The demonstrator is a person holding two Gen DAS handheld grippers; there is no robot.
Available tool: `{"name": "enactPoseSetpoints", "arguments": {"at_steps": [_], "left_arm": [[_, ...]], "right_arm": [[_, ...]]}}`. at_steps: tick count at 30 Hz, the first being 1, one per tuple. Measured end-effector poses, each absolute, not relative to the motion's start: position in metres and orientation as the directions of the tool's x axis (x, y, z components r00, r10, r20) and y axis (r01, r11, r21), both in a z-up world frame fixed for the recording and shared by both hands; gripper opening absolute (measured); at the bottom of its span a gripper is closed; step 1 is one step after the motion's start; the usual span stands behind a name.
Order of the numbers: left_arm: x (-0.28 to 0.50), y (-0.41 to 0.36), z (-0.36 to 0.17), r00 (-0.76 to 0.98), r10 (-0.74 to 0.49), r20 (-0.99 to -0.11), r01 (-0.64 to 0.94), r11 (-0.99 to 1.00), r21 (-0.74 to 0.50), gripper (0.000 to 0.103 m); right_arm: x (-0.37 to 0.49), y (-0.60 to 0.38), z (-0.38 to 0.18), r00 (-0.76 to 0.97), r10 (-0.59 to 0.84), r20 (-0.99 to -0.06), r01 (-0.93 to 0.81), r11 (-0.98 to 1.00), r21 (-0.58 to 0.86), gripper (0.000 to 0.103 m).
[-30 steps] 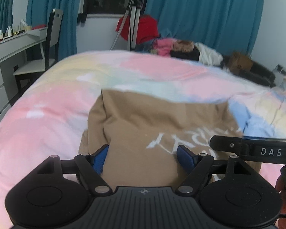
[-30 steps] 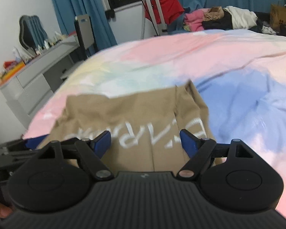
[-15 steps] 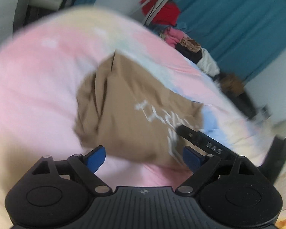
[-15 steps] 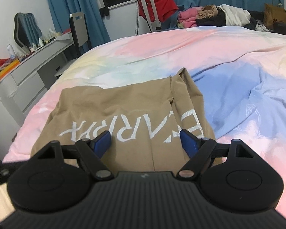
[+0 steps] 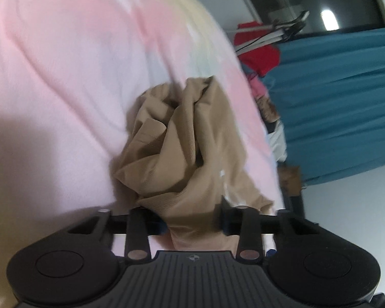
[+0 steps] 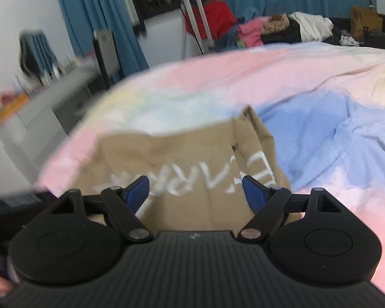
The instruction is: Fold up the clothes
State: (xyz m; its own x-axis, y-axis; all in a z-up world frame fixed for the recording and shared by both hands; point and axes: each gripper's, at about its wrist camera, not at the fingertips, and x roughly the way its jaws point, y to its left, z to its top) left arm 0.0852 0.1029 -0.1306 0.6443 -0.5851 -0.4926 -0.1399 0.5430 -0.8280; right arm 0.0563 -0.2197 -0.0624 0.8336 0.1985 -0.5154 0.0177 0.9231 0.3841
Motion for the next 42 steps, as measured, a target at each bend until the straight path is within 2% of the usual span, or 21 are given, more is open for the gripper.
{"name": "enactPoseSetpoints", "arguments": {"at_steps": [3,6,12,20,24,27,33,37,42], "left_arm": [[0.08,0.101,-0.12,0.673,-0.585,-0.453,-0.092,0.541,-0.836,0.027],[0.077,0.098,-0.111,0.695,-0.586,-0.418,-0.051,0.54,-0.84,0.025],[0.075,0.1,-0.104,0.72,-0.585,-0.374,-0.023,0.518,-0.855,0.023],[0.076,0.103,-0.103,0.731,-0.589,-0.344,-0.016,0.489,-0.872,0.023],[0.077,0.101,-0.101,0.724,-0.599,-0.342,-0.003,0.493,-0.87,0.022],[0.077,0.099,-0.091,0.711,-0.615,-0.342,0.025,0.507,-0.861,0.022],[0.052,0.06,-0.047,0.714,-0.647,-0.267,0.132,0.499,-0.857,0.022],[0.058,-0.009,-0.014,0.66,-0.704,-0.261,0.192,0.495,-0.848,0.022],[0.097,-0.113,0.016,0.554,-0.782,-0.284,0.226,0.47,-0.853,0.022]], "right_arm": [[0.043,-0.227,-0.056,0.816,0.382,-0.434,-0.046,0.792,0.609,0.082],[0.039,-0.232,-0.076,0.72,0.592,-0.362,-0.05,0.565,0.824,0.083],[0.052,-0.236,-0.129,0.629,0.697,-0.343,0.142,0.331,0.933,0.084],[0.043,-0.28,-0.155,0.811,0.441,-0.384,0.321,0.213,0.923,0.082],[0.041,-0.283,-0.154,0.837,0.369,-0.404,0.338,0.231,0.912,0.05],[0.033,-0.279,-0.138,0.852,0.32,-0.415,0.327,0.296,0.898,0.036],[-0.006,-0.314,-0.09,0.907,0.256,-0.335,0.279,0.231,0.932,0.03],[-0.037,-0.359,-0.053,0.945,0.161,-0.286,0.241,0.249,0.938,0.03],[-0.038,-0.442,-0.017,0.955,0.008,-0.296,0.28,0.305,0.91,0.03]]}}
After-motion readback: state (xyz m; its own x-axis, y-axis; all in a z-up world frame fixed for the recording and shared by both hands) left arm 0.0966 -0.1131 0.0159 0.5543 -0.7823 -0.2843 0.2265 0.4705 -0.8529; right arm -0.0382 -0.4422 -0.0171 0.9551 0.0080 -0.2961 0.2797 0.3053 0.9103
